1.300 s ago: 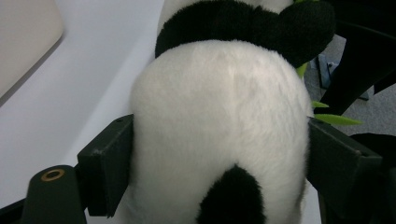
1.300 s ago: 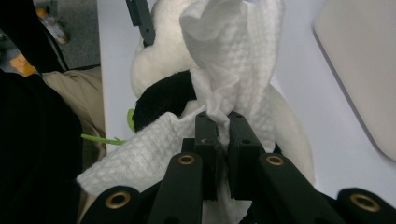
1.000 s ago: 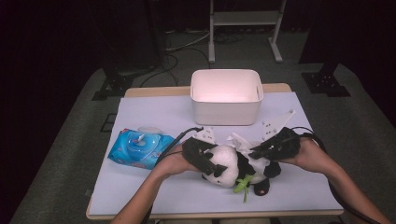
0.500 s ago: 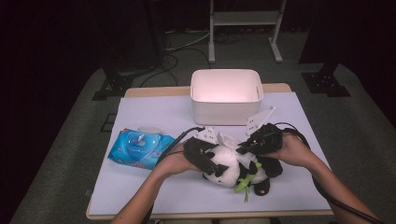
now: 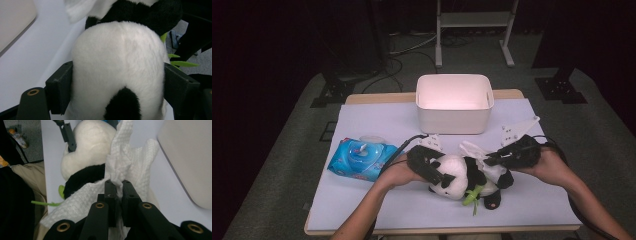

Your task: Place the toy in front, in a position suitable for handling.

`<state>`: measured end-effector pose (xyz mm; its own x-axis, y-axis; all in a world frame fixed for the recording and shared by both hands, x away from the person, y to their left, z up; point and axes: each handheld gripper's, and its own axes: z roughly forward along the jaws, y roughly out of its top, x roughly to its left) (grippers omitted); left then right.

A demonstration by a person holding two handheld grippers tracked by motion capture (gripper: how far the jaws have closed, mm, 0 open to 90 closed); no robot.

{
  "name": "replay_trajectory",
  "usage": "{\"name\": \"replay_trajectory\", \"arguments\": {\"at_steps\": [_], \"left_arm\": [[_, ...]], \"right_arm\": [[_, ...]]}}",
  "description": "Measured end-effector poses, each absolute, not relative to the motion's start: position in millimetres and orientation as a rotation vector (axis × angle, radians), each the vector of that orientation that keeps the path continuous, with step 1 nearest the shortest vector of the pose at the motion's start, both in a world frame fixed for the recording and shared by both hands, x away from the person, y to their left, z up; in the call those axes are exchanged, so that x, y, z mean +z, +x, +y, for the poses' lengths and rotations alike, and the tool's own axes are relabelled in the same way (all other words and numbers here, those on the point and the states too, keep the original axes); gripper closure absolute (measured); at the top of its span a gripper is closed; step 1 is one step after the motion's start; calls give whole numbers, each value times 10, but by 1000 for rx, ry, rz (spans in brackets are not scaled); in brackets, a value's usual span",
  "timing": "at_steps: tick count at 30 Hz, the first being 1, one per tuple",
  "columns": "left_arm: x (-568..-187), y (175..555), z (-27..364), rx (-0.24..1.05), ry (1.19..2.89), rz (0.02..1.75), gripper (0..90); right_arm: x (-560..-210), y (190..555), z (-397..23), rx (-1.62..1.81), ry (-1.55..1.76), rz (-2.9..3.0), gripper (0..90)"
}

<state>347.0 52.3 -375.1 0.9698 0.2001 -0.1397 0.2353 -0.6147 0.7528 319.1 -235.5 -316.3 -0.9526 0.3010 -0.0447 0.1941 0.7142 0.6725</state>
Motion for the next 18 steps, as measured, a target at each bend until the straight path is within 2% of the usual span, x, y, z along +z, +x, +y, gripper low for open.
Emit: {"name": "replay_trajectory", "arguments": {"at_steps": [18], "left_arm": [[-3750,3557,520,-95,2253,327,201]], "right_arm": [[-3225,2961,-2787,1113,488,2749,837]]}}
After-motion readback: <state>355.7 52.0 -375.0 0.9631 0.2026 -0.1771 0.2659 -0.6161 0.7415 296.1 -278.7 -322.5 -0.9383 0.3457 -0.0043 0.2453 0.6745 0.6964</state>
